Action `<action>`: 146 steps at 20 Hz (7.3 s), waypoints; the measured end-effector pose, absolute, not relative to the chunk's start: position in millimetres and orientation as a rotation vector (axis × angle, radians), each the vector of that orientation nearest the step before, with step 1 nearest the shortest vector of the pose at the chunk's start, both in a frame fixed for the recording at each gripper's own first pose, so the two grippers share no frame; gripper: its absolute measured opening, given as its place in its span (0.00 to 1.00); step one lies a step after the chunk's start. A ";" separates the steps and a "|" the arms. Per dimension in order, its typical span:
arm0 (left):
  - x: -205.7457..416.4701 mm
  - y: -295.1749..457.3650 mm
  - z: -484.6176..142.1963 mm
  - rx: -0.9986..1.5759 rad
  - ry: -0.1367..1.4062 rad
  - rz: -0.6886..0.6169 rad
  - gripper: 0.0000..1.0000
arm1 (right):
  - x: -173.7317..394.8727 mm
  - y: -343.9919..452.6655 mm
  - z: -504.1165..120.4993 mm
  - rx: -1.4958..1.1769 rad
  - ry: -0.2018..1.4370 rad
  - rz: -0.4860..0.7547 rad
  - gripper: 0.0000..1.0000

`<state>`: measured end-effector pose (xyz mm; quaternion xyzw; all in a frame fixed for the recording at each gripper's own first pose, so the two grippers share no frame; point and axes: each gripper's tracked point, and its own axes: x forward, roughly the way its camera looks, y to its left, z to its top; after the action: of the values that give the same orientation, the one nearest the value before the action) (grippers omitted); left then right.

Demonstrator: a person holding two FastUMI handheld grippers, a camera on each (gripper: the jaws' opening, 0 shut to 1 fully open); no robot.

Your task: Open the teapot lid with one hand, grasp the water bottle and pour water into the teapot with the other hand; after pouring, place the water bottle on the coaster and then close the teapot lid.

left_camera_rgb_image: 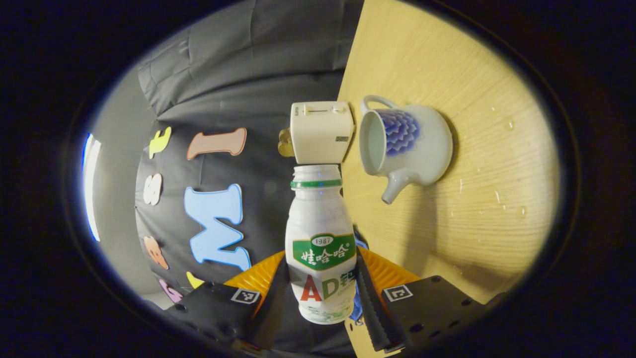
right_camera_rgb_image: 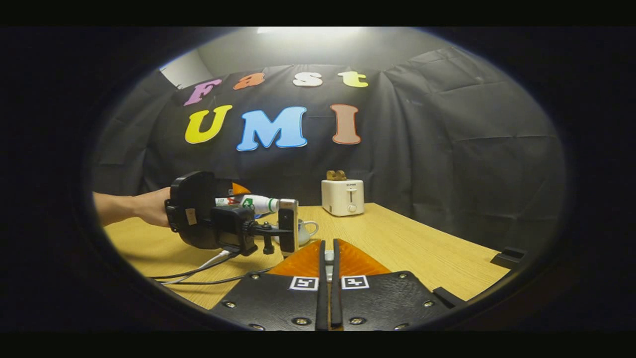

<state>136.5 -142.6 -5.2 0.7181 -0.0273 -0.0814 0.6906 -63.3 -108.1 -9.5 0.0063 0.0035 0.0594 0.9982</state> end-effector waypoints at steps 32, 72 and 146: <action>137.4 -157.1 10.2 1.765 -0.123 -0.203 0.75 | -62.5 -113.0 -9.0 0.012 0.007 0.121 0.02; 135.9 -165.6 23.5 1.896 -0.165 -0.195 0.75 | -64.0 -120.2 -8.6 0.031 0.001 0.125 0.02; 122.2 -22.9 33.6 0.132 -0.098 -0.326 0.75 | 96.6 -16.0 38.8 -0.018 0.015 0.212 0.02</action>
<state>122.2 -22.9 33.6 0.0657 -0.0486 -0.1619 0.9834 96.6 -16.0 38.8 -0.0088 0.0074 0.1059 0.9943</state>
